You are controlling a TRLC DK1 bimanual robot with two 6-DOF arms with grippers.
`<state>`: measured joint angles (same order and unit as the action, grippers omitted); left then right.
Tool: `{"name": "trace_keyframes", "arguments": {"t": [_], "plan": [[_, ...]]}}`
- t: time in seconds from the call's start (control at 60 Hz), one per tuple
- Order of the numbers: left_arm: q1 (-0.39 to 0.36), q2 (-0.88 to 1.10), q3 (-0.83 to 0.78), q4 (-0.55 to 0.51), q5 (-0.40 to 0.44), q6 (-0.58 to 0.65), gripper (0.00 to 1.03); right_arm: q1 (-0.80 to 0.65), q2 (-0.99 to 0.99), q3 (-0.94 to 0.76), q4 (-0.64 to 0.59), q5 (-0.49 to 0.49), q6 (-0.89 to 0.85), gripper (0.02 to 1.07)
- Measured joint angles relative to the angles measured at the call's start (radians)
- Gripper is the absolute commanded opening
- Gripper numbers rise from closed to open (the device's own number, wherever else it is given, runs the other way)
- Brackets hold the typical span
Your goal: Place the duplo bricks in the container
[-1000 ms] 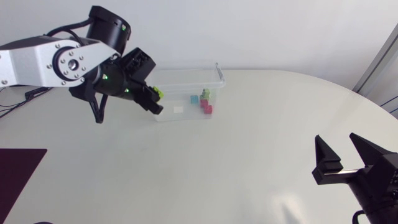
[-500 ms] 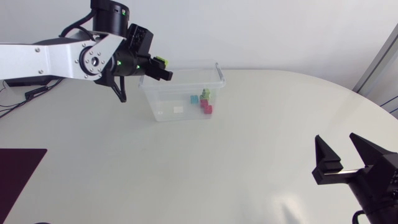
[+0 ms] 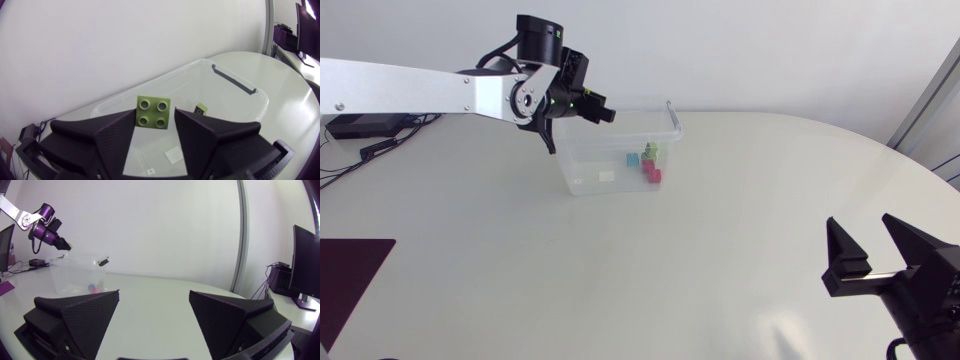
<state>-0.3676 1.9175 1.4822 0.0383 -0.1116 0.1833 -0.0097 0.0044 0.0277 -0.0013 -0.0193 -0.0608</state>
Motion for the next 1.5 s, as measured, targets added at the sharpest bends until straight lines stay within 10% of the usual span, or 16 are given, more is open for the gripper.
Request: {"name": "trace_keyframes", "arguments": {"t": [0.433,0.817,1.5], "plan": [[0.053,-0.189,-0.101,0.018,-0.003,-0.004,1.00,0.000,0.000,0.000,0.000,0.000,0.000,1.03],[0.262,-0.599,-0.483,0.207,0.045,0.000,1.00,0.000,0.000,0.000,0.000,0.000,0.000,1.03],[0.367,-1.247,-1.065,0.252,0.153,-0.038,1.00,0.000,0.000,-0.002,0.000,0.000,0.000,1.03]]}}
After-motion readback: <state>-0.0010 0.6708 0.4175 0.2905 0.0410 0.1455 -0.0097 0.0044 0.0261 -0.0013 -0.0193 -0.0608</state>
